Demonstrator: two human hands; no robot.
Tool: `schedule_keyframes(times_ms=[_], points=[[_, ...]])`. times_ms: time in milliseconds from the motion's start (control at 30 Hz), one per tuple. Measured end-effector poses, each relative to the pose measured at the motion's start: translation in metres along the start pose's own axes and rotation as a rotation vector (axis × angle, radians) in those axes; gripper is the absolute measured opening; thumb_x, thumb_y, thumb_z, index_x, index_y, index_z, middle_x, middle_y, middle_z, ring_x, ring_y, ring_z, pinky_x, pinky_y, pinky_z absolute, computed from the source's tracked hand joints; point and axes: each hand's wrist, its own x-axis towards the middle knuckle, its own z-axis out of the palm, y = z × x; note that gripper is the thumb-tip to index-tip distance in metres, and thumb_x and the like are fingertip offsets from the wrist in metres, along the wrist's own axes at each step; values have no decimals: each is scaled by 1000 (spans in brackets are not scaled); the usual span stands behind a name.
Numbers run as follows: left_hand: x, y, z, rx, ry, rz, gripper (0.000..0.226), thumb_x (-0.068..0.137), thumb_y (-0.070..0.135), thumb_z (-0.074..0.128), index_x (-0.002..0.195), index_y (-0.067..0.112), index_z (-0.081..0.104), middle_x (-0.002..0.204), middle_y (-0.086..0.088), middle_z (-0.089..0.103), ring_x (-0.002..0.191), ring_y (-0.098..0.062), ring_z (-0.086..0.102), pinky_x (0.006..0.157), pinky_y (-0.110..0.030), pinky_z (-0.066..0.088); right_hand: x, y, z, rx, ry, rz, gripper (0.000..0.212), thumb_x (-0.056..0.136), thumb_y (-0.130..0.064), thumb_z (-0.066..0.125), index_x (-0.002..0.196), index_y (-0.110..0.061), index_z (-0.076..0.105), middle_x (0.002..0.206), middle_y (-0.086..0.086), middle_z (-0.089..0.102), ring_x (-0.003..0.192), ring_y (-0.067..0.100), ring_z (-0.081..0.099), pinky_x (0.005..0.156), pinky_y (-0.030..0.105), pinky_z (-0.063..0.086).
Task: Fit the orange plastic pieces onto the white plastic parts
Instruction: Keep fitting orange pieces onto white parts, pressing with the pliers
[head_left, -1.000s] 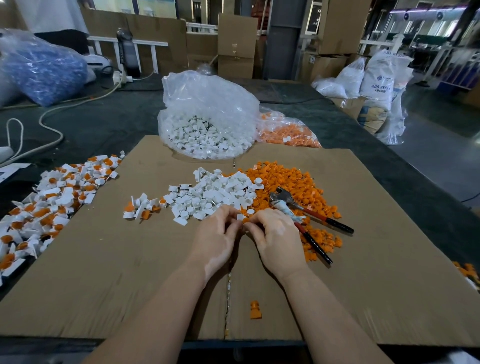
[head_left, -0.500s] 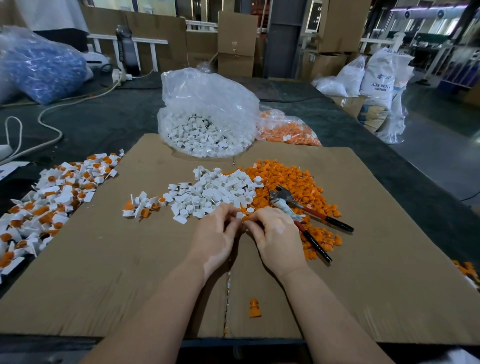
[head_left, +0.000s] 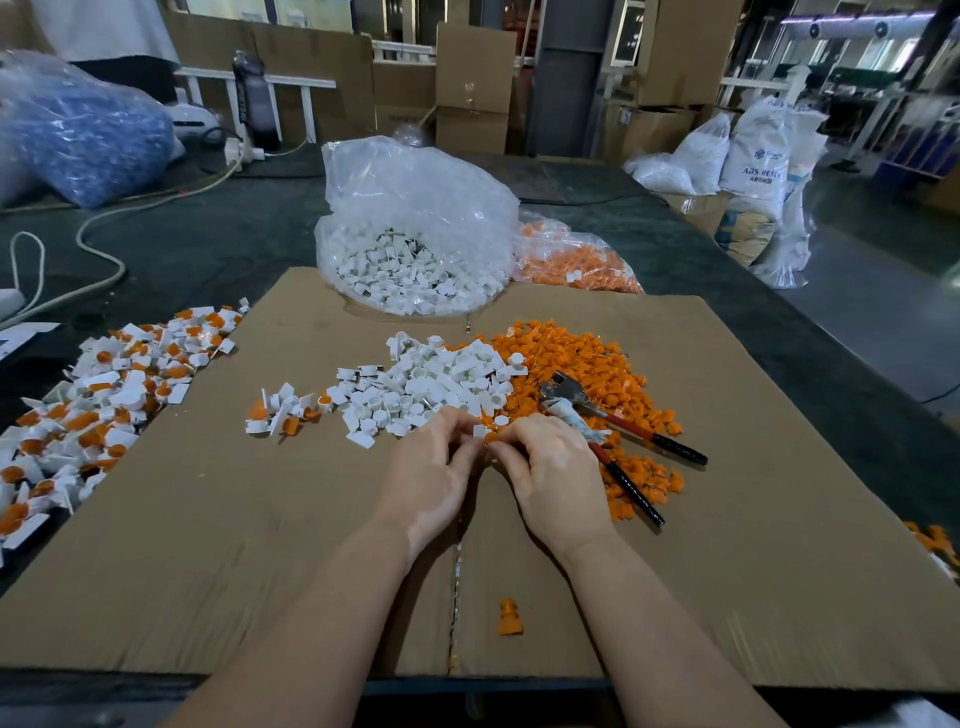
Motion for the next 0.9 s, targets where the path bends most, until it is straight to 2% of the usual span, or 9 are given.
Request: schedule_keyframes(times_ms=[167, 333, 533, 700, 767, 833, 900], points=[[-1, 2, -1, -8, -3, -3, 28, 90, 12, 55, 76, 35, 49, 67, 16, 60, 68, 14, 54, 60, -3, 37, 0, 0, 0, -2, -1, 0, 13, 87, -16, 63, 79, -6, 66, 76, 6, 62, 77, 22, 55, 73, 35, 44], [0, 1, -1, 18, -2, -19, 16, 90, 17, 56, 83, 31, 51, 72, 12, 61, 69, 2, 55, 59, -5, 37, 0, 1, 0, -9, -13, 1, 13, 88, -17, 62, 80, -6, 66, 78, 6, 62, 79, 22, 54, 74, 34, 43], [0, 1, -1, 2, 14, -45, 19, 89, 19, 60, 80, 33, 50, 67, 10, 57, 59, 3, 50, 55, -7, 36, 0, -1, 0, -1, 15, -18, 11, 86, -12, 62, 79, -5, 66, 75, 7, 62, 75, 23, 56, 71, 34, 44], [2, 0, 0, -38, 22, -82, 17, 89, 16, 59, 80, 30, 53, 71, 5, 65, 69, -3, 60, 58, -6, 39, -2, 0, 0, 18, 80, -41, 6, 83, -5, 63, 77, -7, 64, 74, 4, 61, 74, 21, 55, 70, 34, 46], [2, -1, 1, -90, 22, -109, 13, 89, 15, 59, 83, 25, 55, 75, 0, 68, 74, -8, 64, 64, -12, 44, -2, 0, 1, 33, 98, -55, 4, 81, -3, 64, 80, -8, 64, 76, 3, 62, 76, 20, 56, 71, 33, 47], [3, -2, 2, -133, 21, -140, 7, 89, 13, 59, 87, 19, 56, 78, -6, 70, 78, -15, 66, 73, -24, 49, -1, 1, 1, 45, 104, -67, 7, 79, -3, 65, 84, -7, 65, 80, 3, 62, 78, 21, 57, 72, 33, 48], [3, -2, 2, -155, 25, -149, 6, 89, 12, 59, 88, 16, 57, 78, -9, 69, 77, -16, 66, 71, -22, 48, -1, 1, 1, 50, 100, -76, 14, 78, -3, 67, 92, -8, 67, 84, 3, 63, 82, 21, 58, 75, 32, 49]])
